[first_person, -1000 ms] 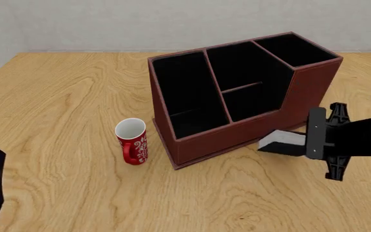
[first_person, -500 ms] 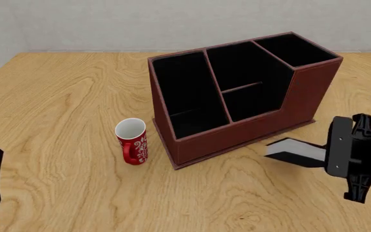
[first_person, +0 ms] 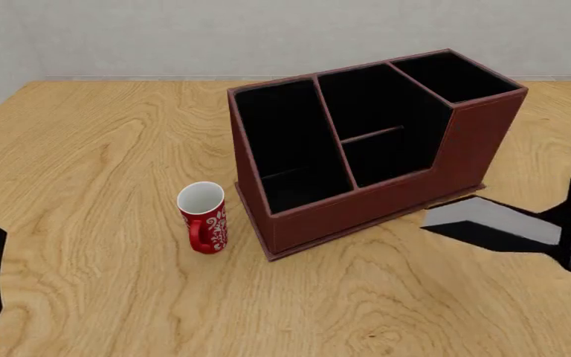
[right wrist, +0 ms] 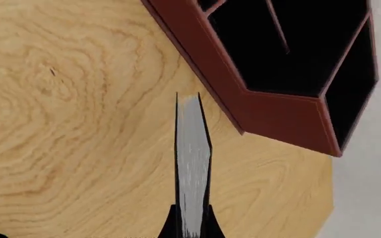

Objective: Pick up the book and place it in the left compartment of the caddy.

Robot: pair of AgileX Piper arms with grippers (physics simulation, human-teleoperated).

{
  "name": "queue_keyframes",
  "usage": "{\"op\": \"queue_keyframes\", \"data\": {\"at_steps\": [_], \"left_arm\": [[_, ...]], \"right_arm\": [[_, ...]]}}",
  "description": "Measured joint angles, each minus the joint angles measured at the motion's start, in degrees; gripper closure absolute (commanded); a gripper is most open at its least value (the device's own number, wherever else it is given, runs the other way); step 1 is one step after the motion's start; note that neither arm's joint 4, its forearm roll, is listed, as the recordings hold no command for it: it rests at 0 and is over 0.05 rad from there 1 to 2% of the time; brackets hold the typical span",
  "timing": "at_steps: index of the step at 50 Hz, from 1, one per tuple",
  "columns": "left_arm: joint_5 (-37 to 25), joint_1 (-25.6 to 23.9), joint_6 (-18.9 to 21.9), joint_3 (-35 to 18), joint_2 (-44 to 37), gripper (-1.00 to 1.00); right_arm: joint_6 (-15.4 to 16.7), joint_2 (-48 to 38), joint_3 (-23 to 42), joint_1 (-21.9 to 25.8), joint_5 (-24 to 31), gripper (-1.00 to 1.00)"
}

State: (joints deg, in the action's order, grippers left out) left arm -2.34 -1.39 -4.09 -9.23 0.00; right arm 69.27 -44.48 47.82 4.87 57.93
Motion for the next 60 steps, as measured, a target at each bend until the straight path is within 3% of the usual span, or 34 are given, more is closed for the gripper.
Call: {"op": "queue_keyframes", "data": {"at_steps": [8, 14, 23, 36, 41, 51, 60], "left_arm": [[-0.26, -0.34, -0.46, -0.43, 0.00, -1.00], [-0.79, -0.50, -0.79, -1.08, 0.00, -1.00], [-1.61, -0.62, -1.16, -2.01, 0.00, -1.00], [-2.64, -0.55, -1.97, -3.27, 0.00, -1.00], [-2.70, -0.34, -0.47, -3.43, 0.00, -1.00], [-3.16, 0.21, 2.35, -3.78, 0.00, -1.00], [-3.62, 0.99, 3.25, -4.26, 0.00, -1.00]], "right_arm": [[-5.84, 0.73, 6.74, 3.73, 6.70, 1.00], [-12.82, -0.73, 12.38, 8.24, 9.29, 1.00], [-24.59, -4.69, 20.88, 16.28, 11.10, 1.00], [-37.80, -11.77, 32.02, 25.94, 11.96, 1.00], [-42.64, -14.60, 36.12, 29.11, 11.97, 1.00], [-50.22, -19.69, 43.05, 33.67, 11.97, 1.00], [-53.72, -23.40, 45.90, 35.74, 11.97, 1.00]]}}
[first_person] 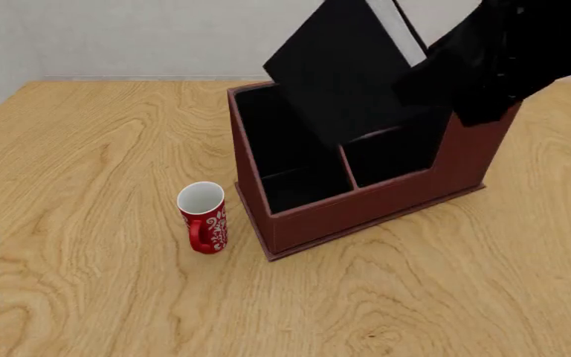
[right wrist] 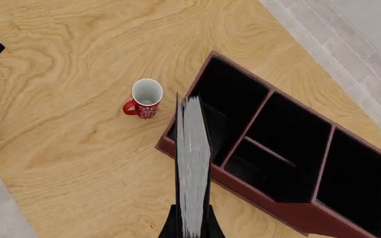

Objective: Pick up the book and place it in the left compartment of the caddy.

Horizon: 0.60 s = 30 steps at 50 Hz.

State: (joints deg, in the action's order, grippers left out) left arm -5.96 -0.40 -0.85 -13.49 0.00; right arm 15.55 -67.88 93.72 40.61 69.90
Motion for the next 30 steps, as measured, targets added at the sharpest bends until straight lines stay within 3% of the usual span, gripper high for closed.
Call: {"op": "queue_keyframes", "data": {"at_steps": [26, 30], "left_arm": [[-0.25, 1.30, 0.80, -1.76, 0.00, -1.00], [-0.12, 1.37, 0.67, -1.82, 0.00, -1.00]], "right_arm": [[-1.78, -4.63, 0.22, -1.56, 0.00, 1.00], [-4.80, -5.11, 0.06, -2.00, -0.23, 1.00]]}}
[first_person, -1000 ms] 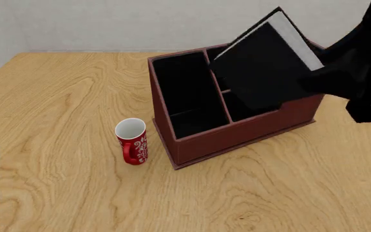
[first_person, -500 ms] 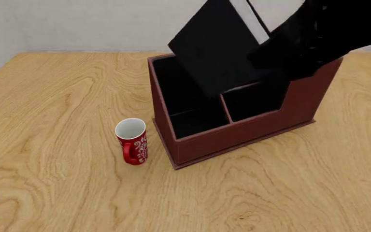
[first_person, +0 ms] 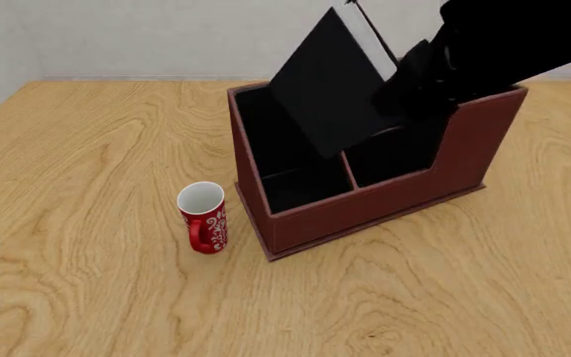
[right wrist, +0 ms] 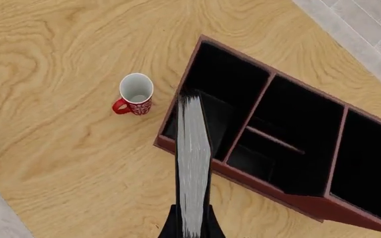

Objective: Pick up the book and place it in the left compartment of the caddy.

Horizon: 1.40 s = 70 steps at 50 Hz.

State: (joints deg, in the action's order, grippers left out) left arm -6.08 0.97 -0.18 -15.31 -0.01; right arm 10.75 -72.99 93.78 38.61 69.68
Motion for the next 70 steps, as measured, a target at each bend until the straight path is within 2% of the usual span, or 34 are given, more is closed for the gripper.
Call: {"op": "queue_keyframes", "data": {"at_steps": [9, 23, 48, 70], "left_arm": [[0.16, 0.09, -0.15, -0.07, 0.00, -1.00], [0.24, 0.14, -0.23, -0.11, 0.00, -1.00], [0.46, 0.34, -0.48, 0.11, 0.00, -1.00], [2.24, 2.70, -2.01, 2.16, 0.00, -1.00]], "right_arm": [[-3.66, -0.60, -0.19, -0.56, -0.28, 1.00], [-5.55, -0.90, -0.29, -0.83, -0.43, 1.00], [-6.20, -1.71, -0.70, -1.50, -0.49, 1.00], [-4.46, -6.35, -1.58, -3.97, -0.49, 1.00]]}}
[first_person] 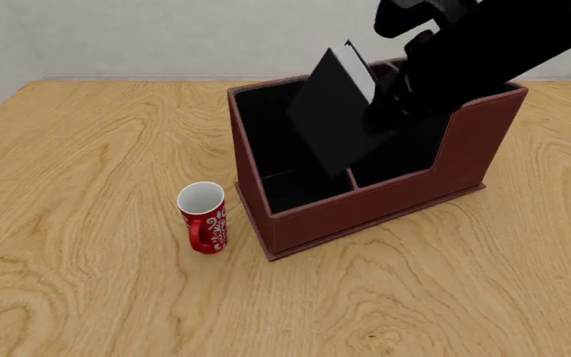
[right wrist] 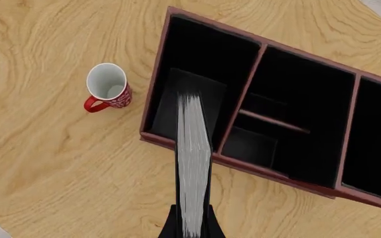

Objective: Pick up the book and place it in the left compartment of the caddy.

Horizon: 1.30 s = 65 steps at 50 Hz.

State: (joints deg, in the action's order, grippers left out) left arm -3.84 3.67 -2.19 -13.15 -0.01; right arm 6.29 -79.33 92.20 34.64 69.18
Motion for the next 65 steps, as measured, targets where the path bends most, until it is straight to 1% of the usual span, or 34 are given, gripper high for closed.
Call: {"op": "queue_keyframes", "data": {"at_steps": [24, 65], "left_arm": [[0.30, 1.65, -0.65, 0.57, 0.00, -1.00], [3.73, 4.36, -1.09, 5.17, 0.00, -1.00]], "right_arm": [[0.83, -4.17, 1.83, 0.60, -0.01, 1.00], [1.10, -11.23, 5.38, 0.27, -0.02, 1.00]]}}
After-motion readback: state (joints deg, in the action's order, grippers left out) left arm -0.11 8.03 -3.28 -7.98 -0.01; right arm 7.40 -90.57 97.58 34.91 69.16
